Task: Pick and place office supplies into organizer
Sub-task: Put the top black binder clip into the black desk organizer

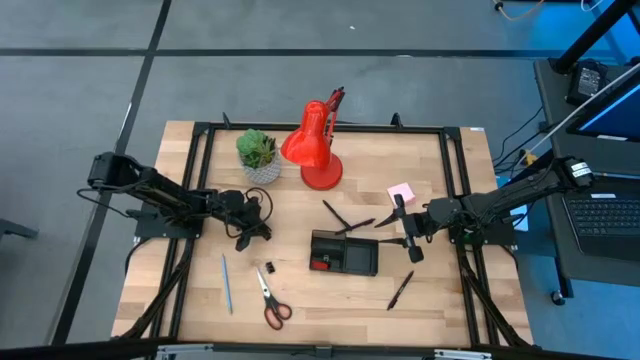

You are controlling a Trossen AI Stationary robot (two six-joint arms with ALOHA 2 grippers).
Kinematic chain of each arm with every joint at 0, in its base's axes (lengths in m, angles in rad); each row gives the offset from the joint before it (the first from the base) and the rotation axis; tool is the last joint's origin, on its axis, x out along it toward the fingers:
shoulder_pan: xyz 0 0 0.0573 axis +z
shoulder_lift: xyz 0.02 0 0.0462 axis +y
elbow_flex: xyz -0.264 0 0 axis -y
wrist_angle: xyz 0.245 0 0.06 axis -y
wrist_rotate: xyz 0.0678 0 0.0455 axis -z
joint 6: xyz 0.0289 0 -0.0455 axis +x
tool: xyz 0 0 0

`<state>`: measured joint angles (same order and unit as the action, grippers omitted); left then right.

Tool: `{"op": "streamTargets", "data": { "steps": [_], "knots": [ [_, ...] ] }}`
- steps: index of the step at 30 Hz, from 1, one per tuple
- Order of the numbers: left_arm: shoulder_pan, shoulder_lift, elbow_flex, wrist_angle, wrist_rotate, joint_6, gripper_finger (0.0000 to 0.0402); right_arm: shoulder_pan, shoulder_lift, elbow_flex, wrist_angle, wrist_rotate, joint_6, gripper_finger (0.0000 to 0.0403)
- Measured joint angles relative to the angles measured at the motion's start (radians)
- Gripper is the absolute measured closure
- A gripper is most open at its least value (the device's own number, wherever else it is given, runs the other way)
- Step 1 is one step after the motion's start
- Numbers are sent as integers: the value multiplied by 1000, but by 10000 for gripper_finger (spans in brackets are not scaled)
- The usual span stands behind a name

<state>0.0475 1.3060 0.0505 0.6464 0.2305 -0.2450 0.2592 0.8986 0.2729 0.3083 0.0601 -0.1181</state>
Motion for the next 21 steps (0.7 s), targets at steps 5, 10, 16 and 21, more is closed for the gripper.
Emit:
{"op": "streamTargets", "data": {
  "steps": [5,10,16,21],
  "knots": [
    [0,1,-1,37,-7,24,377,0,0,0,0,0,0,205],
    [0,2,-2,75,-10,24,397,0,0,0,0,0,0,205],
    [0,-5,19,102,28,24,398,0,0,0,0,0,0,205],
    [-17,-15,84,106,59,28,398,0,0,0,0,0,1,205]
  ]
}}
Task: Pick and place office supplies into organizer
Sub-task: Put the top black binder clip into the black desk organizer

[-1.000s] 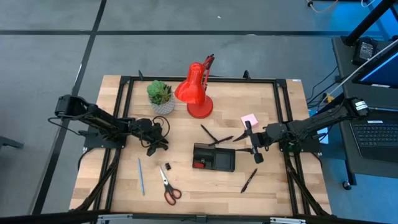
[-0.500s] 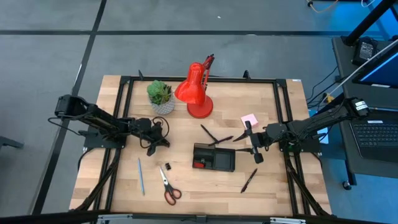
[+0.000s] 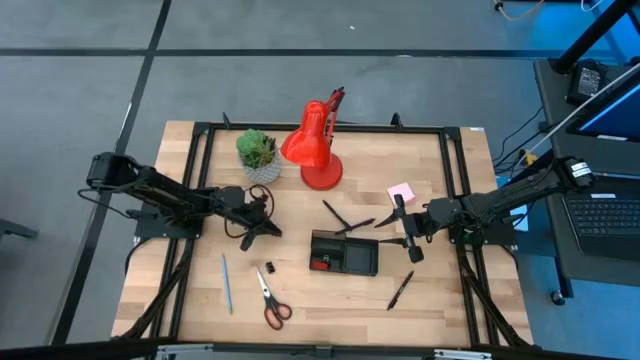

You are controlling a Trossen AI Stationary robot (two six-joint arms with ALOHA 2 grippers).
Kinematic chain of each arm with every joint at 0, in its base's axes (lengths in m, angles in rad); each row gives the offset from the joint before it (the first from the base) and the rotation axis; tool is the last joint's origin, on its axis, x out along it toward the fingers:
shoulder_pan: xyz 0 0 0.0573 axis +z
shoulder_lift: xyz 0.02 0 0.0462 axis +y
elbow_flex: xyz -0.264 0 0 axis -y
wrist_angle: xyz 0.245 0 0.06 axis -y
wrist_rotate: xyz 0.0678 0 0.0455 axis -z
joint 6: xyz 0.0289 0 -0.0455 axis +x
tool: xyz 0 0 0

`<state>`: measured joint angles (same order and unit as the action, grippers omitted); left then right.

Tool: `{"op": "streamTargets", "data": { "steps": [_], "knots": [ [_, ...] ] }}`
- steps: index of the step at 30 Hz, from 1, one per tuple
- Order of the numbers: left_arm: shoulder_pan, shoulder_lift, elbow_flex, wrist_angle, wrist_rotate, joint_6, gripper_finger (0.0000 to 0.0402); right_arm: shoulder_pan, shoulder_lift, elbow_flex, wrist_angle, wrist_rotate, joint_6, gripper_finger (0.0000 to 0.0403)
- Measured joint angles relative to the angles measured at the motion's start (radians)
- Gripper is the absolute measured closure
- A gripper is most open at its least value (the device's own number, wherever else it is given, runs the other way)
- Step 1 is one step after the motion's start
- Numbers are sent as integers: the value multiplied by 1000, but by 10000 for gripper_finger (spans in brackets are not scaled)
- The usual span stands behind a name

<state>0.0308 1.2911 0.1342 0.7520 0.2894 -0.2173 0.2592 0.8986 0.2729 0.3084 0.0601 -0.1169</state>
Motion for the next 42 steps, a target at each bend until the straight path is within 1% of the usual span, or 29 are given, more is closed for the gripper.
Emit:
{"op": "streamTargets", "data": {
  "steps": [4,9,11,14,17,20,24,26,28,32,36,42],
  "knots": [
    [-50,0,73,0,43,31,398,0,0,0,-1,0,5,205],
    [-154,0,156,0,44,145,398,0,0,0,-6,0,4,205],
    [-198,0,183,0,27,191,398,0,0,0,-6,0,2,205],
    [-263,4,219,1,-59,254,398,0,0,0,-7,0,7,205],
    [-326,33,246,0,-204,349,398,0,0,0,-7,0,6,205],
    [-378,93,281,-3,-343,416,398,0,0,0,-6,0,5,205],
    [-413,204,358,-2,-457,425,398,0,0,0,-6,0,6,205],
    [-419,264,404,-3,-494,435,398,0,0,0,-6,0,8,205],
    [-422,324,451,-2,-509,457,398,0,0,0,-6,0,7,205],
    [-422,430,537,-3,-509,483,398,0,0,0,-7,0,6,205],
    [-422,511,591,-4,-510,466,398,0,0,0,-7,0,-19,205],
    [-422,612,645,-2,-630,424,398,0,0,0,-8,0,-73,205]
  ]
}}
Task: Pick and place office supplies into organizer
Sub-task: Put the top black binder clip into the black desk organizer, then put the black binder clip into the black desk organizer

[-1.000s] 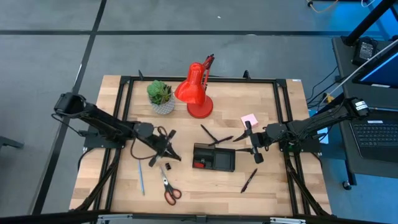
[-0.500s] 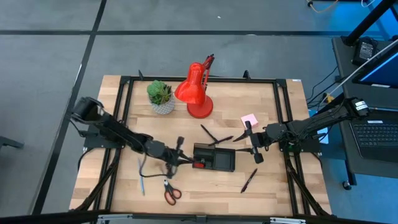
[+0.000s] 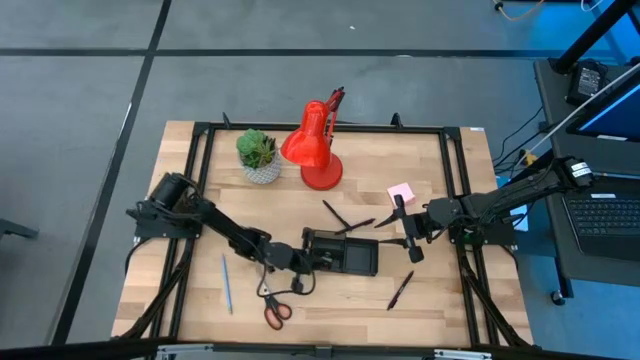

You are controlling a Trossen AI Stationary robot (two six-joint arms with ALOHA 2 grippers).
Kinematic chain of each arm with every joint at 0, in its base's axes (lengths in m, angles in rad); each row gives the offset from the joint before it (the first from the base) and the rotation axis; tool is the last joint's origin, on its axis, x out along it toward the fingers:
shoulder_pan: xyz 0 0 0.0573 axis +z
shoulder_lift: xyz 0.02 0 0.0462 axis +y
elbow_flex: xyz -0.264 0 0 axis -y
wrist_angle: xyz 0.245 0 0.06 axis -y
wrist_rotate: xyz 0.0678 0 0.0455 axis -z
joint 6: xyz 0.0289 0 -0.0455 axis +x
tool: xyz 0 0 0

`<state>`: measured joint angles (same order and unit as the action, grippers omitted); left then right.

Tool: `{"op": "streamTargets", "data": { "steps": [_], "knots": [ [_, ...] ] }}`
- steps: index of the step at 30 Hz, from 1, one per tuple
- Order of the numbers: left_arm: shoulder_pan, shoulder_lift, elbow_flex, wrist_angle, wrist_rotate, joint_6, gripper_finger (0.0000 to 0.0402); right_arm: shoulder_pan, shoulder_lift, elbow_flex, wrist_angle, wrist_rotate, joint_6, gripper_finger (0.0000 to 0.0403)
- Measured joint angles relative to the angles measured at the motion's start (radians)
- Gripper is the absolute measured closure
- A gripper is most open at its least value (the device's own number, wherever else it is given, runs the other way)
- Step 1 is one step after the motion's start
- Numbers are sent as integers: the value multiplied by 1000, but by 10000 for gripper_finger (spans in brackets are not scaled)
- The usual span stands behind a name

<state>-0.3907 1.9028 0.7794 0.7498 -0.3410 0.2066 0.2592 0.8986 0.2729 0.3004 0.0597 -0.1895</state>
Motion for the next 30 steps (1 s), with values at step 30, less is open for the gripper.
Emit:
{"op": "streamTargets", "data": {
  "steps": [30],
  "knots": [
    [-40,-119,33,-69,-36,-254,298,0,0,0,-89,0,-1,205]
  ]
}}
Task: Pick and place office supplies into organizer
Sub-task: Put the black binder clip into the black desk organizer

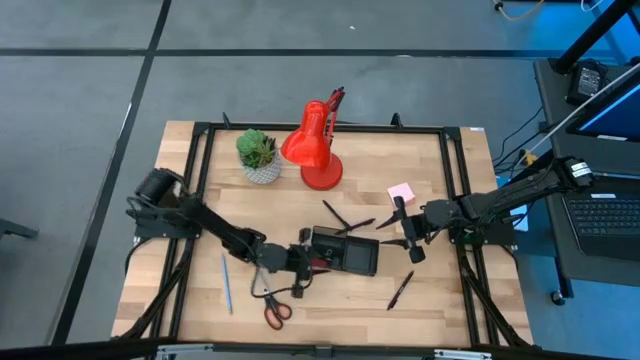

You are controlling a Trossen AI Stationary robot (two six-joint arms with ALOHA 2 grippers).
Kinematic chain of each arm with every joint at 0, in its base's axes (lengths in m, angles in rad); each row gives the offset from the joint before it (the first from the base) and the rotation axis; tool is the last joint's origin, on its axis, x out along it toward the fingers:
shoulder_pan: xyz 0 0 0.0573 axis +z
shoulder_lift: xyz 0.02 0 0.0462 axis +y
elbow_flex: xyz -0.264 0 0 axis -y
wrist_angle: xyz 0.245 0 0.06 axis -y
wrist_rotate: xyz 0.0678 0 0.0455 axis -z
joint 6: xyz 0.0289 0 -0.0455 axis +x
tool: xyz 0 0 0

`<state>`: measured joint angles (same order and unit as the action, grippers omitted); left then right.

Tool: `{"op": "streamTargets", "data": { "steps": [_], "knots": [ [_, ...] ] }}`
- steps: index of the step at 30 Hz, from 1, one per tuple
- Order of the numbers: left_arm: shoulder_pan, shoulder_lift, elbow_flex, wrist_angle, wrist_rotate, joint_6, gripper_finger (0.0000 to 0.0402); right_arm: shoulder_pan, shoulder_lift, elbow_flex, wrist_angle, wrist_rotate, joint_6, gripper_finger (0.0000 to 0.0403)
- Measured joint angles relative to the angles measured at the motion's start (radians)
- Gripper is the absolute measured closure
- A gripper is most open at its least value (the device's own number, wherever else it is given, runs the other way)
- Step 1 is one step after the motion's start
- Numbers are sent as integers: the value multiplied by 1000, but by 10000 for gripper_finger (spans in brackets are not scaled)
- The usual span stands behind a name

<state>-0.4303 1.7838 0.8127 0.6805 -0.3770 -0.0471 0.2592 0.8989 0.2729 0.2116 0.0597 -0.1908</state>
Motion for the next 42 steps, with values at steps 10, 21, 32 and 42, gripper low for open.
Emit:
{"op": "streamTargets", "data": {
  "steps": [10,21,32,42],
  "knots": [
    [-31,-304,0,-322,-65,-110,299,-2,0,0,0,2,-84,205],
    [15,-366,0,-401,-199,-179,299,-2,0,0,-44,-1,47,205],
    [16,-367,0,-564,-152,-126,300,2,0,0,-68,-10,129,205],
    [-67,-352,-2,-724,-104,109,300,2,0,0,-60,-11,200,205]
  ]
}}
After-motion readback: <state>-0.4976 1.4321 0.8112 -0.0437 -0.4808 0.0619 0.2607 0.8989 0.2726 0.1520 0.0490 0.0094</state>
